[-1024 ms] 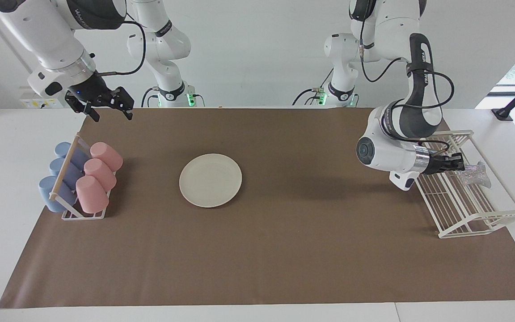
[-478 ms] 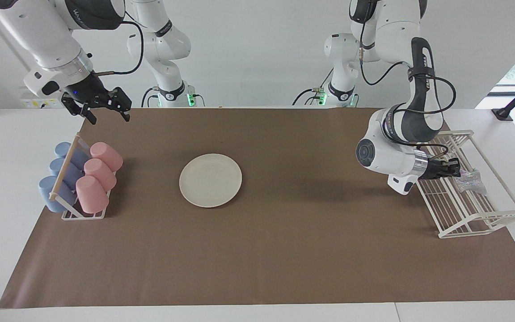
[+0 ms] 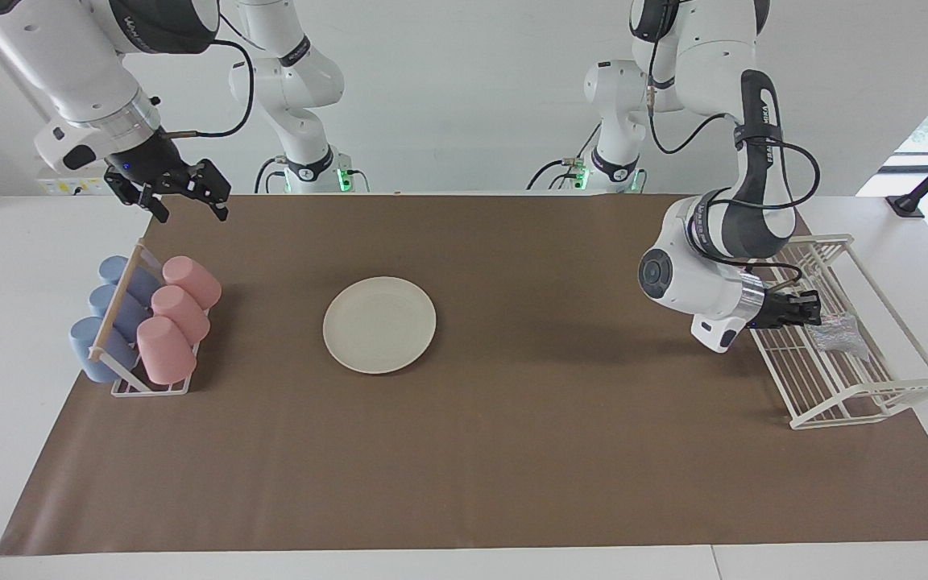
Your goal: Wipe plate with sponge
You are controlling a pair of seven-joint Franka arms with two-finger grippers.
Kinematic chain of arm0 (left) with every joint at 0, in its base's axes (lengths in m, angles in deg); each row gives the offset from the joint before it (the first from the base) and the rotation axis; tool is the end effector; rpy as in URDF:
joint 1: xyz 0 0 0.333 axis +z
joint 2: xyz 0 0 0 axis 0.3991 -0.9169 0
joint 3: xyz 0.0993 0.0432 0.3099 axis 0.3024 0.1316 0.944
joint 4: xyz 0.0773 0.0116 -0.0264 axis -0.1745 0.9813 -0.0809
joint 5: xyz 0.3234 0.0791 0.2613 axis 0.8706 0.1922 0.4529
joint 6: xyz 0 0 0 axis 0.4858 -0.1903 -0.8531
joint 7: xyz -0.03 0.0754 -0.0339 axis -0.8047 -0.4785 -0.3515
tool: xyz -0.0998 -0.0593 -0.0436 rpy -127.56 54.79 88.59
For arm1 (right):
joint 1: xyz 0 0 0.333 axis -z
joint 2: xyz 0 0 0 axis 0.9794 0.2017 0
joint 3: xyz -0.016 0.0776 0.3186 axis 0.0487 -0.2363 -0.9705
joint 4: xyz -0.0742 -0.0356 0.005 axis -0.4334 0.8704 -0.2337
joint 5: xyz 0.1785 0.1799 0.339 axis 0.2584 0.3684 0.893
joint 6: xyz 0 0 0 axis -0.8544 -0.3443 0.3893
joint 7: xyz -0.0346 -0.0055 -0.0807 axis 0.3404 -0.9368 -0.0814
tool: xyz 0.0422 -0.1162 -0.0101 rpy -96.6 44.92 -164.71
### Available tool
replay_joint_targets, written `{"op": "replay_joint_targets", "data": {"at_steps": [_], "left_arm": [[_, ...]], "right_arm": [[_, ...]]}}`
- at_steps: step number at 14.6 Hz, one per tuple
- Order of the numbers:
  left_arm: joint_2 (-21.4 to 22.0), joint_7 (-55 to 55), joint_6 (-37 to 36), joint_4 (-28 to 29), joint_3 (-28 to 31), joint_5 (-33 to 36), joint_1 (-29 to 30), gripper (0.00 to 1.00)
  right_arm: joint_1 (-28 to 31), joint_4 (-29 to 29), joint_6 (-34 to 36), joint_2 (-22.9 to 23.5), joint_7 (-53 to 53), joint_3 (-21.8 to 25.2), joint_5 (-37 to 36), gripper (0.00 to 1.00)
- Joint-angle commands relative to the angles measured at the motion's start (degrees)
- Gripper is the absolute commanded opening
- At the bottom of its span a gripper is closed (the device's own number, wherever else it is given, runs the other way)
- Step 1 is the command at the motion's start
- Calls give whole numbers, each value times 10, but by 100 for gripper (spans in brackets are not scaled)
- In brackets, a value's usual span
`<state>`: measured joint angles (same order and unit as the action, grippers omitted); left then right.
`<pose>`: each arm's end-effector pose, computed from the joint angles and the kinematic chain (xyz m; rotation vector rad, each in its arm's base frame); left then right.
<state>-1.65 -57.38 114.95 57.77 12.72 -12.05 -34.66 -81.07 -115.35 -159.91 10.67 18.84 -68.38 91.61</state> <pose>0.6559 -0.0401 0.3592 -1.9714 0.3026 0.0758 0.5614 -0.0399 0.6027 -3.0810 0.0391 0.0789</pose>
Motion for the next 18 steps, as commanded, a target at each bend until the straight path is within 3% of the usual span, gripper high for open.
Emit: {"op": "replay_joint_targets", "data": {"at_steps": [1, 6, 11, 16, 18], "left_arm": [[6, -5, 15, 10, -2, -5, 8, 100], [10, 0, 16, -3, -3, -41, 10, 100], [46, 62, 41, -113, 0, -319, 56, 100], [109, 63, 42, -139, 4, -538, 107, 100], [141, 64, 35, -138, 4, -596, 124, 100]], "right_arm": [[1, 6, -7, -7, -41, 3, -18, 100], [2, -25, -6, -22, -39, 3, -20, 100], [9, -29, -5, -23, -39, -1, -20, 100], [18, -26, 1, -24, -40, 3, -19, 100], [16, -26, 4, -24, -40, 1, -19, 100]]}}
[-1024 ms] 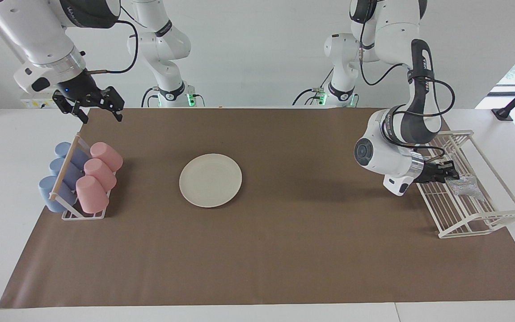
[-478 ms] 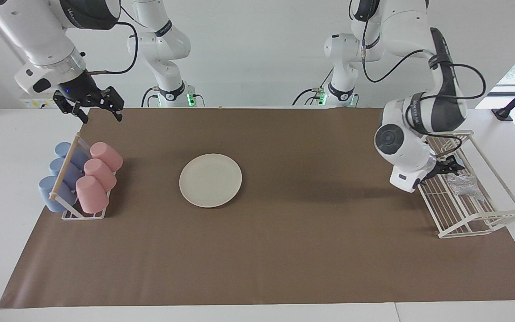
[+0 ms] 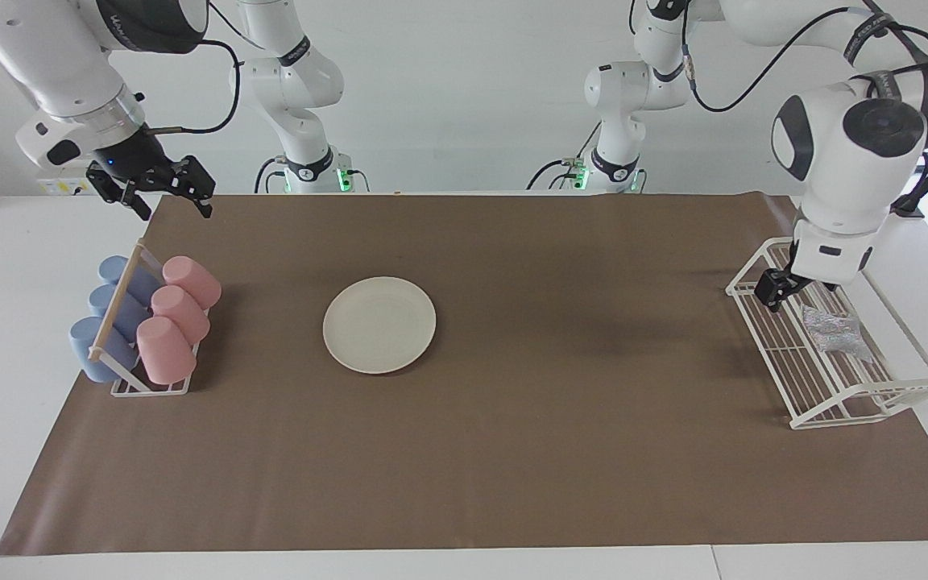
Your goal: Wipe plate with sponge
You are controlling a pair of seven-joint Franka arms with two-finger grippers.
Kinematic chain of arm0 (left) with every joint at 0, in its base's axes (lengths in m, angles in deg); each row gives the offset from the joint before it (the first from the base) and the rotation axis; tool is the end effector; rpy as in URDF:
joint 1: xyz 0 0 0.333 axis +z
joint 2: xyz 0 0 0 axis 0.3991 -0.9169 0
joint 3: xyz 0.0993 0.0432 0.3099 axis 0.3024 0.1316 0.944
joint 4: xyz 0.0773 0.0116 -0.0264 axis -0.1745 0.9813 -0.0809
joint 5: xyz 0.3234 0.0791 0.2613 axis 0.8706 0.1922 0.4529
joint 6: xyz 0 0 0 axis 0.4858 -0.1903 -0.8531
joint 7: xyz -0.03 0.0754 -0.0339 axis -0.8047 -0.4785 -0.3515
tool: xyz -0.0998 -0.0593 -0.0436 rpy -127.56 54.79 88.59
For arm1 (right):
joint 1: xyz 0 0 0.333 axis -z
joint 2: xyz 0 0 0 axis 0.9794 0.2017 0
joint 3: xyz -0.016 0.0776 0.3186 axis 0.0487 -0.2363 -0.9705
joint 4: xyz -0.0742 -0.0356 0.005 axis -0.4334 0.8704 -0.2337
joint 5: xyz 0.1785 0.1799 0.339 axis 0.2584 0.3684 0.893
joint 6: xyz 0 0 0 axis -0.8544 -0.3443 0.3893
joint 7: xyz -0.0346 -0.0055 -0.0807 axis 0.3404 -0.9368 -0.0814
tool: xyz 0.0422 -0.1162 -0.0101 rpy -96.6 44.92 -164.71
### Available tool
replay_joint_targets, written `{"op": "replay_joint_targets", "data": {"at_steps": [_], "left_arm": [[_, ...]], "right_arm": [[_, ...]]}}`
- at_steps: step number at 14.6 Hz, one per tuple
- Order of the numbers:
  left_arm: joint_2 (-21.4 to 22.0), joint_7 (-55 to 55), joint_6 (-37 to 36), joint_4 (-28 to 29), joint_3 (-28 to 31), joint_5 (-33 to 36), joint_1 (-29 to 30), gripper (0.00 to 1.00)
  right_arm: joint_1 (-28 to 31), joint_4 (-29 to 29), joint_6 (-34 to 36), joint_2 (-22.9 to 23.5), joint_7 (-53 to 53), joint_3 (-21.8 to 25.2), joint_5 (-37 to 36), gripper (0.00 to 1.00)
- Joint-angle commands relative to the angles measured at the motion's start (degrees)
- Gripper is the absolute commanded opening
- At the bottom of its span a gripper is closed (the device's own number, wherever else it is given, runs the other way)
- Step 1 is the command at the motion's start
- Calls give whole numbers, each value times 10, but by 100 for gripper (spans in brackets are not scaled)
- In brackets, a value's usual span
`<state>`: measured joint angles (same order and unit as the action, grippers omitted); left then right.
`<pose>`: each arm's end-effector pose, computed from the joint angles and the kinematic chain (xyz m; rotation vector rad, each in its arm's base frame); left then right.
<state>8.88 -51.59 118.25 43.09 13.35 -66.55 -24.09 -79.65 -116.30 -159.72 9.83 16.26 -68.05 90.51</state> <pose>0.6570 0.0062 0.5494 -2.9322 -0.3049 -0.1099 0.5542 -0.0593 0.6021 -3.0954 0.0161 0.0868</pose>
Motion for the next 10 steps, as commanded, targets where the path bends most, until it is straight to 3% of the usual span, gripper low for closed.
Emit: {"op": "replay_joint_targets", "data": {"at_steps": [1, 7, 10], "left_arm": [[50, 6, -6, 11, -3, -60, 17, 100], [119, 116, -139, 19, -1, -115, 18, 100], [143, 116, -148, 44, -1, -135, 14, 100]], "right_arm": [[1, -16, 2, -16, -14, -3, -8, 100], [-1, -16, 2, -16, -14, -3, -8, 100], [-1, -16, 2, -16, -14, -3, -8, 100]]}}
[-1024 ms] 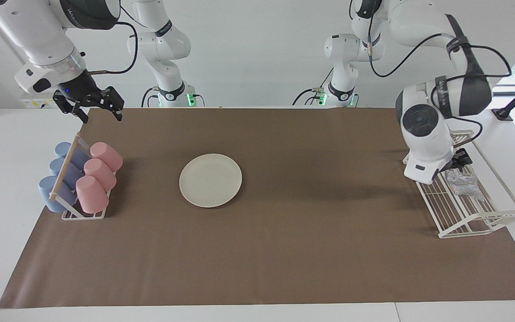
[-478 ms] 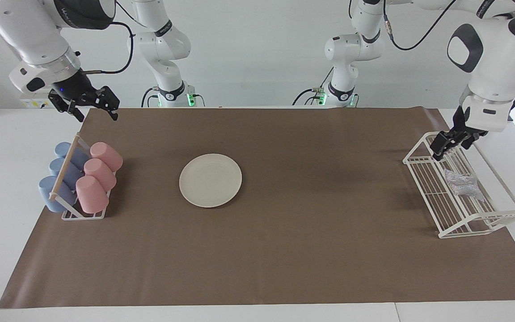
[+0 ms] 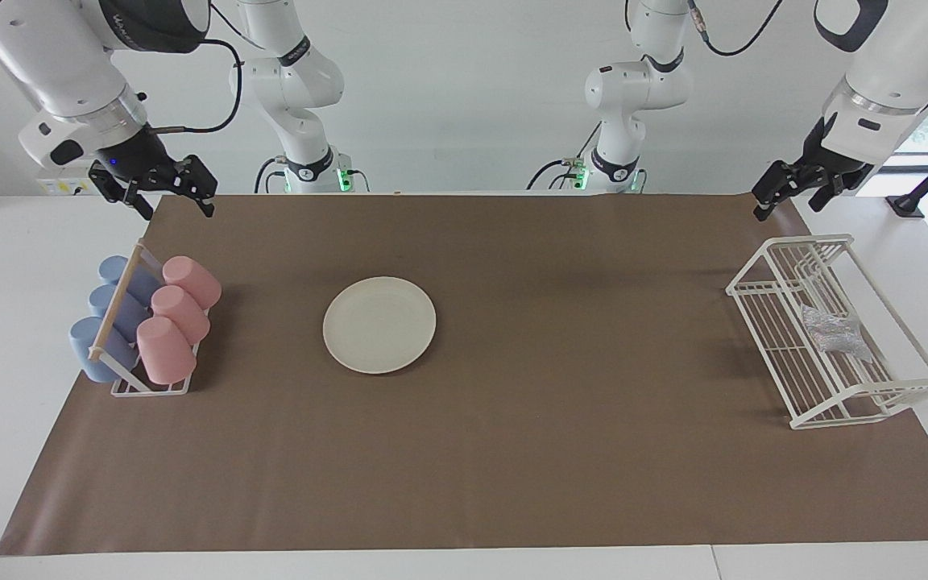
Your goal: Wipe plate with sponge
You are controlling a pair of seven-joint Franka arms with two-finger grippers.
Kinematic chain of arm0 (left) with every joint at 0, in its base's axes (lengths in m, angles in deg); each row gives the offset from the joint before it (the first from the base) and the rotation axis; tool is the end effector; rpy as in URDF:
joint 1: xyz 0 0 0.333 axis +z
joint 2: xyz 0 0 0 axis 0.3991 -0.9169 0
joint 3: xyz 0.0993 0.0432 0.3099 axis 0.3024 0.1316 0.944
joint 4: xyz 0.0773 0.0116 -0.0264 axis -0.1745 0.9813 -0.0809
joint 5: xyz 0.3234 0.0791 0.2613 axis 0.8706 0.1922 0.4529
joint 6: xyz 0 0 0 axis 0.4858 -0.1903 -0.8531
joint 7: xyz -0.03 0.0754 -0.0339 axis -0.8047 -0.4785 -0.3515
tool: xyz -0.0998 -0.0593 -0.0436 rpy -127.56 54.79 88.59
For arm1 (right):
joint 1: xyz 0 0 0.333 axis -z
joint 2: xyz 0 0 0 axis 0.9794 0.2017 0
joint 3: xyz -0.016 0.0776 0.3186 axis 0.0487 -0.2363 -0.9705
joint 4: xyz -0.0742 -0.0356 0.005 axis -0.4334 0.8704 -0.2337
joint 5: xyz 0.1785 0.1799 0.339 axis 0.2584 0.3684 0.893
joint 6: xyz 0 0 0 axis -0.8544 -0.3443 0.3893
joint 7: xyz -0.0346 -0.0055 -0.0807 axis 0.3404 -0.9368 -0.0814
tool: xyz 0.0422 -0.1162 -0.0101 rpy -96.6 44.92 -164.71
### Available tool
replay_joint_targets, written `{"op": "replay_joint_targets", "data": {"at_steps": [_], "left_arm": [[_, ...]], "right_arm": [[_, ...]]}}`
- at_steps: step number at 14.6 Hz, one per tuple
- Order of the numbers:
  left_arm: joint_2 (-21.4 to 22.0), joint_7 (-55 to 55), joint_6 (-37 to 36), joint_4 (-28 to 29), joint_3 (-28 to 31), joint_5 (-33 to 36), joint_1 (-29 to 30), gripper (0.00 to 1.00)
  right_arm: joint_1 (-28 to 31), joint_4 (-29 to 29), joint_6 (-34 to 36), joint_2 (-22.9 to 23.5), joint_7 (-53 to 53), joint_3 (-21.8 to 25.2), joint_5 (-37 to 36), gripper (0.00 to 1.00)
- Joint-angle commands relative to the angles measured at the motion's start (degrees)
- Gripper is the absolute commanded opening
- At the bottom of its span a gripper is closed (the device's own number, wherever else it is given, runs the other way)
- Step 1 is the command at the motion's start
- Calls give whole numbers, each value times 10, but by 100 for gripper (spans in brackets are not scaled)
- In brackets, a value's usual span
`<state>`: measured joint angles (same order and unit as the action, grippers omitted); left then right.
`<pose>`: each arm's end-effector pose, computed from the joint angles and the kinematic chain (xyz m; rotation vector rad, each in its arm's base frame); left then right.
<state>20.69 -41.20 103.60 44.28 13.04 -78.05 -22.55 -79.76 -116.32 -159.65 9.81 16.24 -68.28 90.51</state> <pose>0.5696 -0.0014 0.6405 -3.1326 -0.1250 0.0376 0.5543 -0.0559 0.6021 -3.0957 0.0064 0.0889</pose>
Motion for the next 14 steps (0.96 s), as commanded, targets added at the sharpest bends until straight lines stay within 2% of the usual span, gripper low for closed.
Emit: {"op": "replay_joint_targets", "data": {"at_steps": [1, 14], "left_arm": [[30, 11, 1, 42, 2, -21, -4, 100], [15, 10, 38, 54, 11, -22, -19, 100]], "right_arm": [[0, -16, 1, -16, -14, -1, -8, 100], [0, -16, 1, -16, -14, -1, -8, 100]]}}
